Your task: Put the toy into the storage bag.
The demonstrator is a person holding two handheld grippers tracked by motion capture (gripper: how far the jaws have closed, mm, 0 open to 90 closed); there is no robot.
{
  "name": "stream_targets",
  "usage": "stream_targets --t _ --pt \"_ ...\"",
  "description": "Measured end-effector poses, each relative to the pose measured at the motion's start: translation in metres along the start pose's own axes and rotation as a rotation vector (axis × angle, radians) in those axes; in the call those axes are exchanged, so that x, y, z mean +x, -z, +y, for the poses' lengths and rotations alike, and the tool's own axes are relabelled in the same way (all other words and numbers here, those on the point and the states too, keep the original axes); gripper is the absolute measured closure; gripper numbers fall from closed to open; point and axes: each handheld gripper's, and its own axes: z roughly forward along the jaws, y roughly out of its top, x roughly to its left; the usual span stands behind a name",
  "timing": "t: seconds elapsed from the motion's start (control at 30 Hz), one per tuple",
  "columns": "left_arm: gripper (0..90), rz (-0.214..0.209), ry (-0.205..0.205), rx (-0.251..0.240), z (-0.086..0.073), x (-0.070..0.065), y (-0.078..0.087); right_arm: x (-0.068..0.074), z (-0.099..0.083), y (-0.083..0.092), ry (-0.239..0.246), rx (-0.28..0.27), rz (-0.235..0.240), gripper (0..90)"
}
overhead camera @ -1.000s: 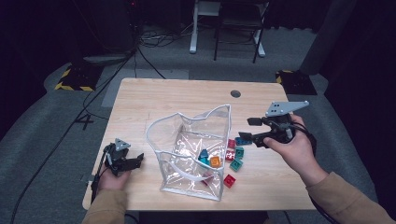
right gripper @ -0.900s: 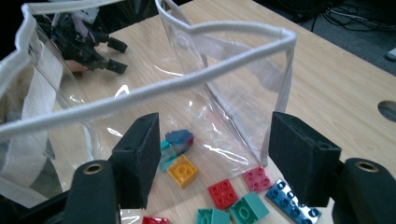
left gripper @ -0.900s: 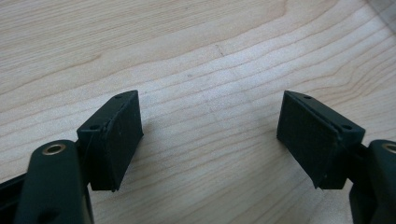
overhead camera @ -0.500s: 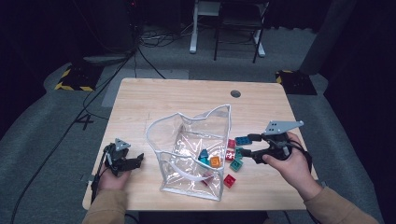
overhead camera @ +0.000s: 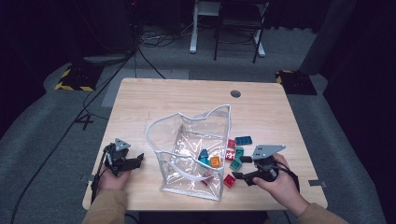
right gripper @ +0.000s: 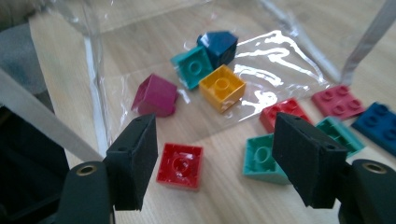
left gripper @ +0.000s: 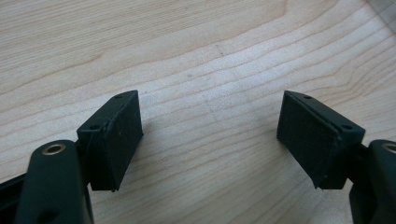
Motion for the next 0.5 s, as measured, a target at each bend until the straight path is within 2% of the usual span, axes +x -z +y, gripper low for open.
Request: stream_targets --t 0.23,0.5 --pt "22.6 0.001 -0.002 0.0 0.0 0.0 0.0 0.005 -0.016 -0.018 -0.015 0.028 0.031 32.3" --pt "22.6 0.0 0.0 0.0 0.0 0.0 0.0 0.013 -0.026 -0.034 0.019 0.055 0.033 33.1"
